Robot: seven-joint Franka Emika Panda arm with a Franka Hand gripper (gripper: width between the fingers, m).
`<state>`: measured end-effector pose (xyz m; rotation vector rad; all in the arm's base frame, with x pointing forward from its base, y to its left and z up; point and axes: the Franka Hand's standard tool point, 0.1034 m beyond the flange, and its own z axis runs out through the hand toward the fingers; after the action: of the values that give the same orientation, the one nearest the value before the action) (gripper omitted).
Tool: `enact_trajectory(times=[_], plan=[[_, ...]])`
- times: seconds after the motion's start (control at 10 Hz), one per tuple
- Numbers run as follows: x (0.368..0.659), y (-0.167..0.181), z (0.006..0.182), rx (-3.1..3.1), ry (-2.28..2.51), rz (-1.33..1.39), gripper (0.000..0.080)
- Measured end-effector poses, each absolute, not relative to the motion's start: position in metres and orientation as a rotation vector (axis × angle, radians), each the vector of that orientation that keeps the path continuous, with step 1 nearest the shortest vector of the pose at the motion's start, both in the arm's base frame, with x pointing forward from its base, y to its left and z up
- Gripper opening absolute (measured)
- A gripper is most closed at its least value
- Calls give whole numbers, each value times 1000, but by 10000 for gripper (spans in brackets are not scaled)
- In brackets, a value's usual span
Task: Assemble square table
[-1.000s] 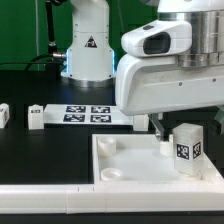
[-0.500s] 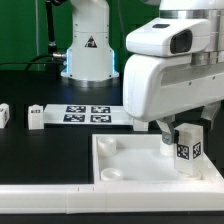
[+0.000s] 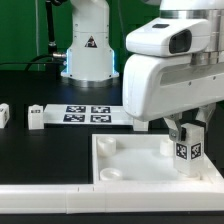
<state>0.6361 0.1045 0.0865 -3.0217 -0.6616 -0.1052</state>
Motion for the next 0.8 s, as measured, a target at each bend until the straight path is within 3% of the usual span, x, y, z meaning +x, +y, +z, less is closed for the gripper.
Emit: enact_trajectory(times=[0.3,0.8], plan=[[637,106,85,-3028,151,-118,288],[638,107,85,-2798,1104,-98,288]])
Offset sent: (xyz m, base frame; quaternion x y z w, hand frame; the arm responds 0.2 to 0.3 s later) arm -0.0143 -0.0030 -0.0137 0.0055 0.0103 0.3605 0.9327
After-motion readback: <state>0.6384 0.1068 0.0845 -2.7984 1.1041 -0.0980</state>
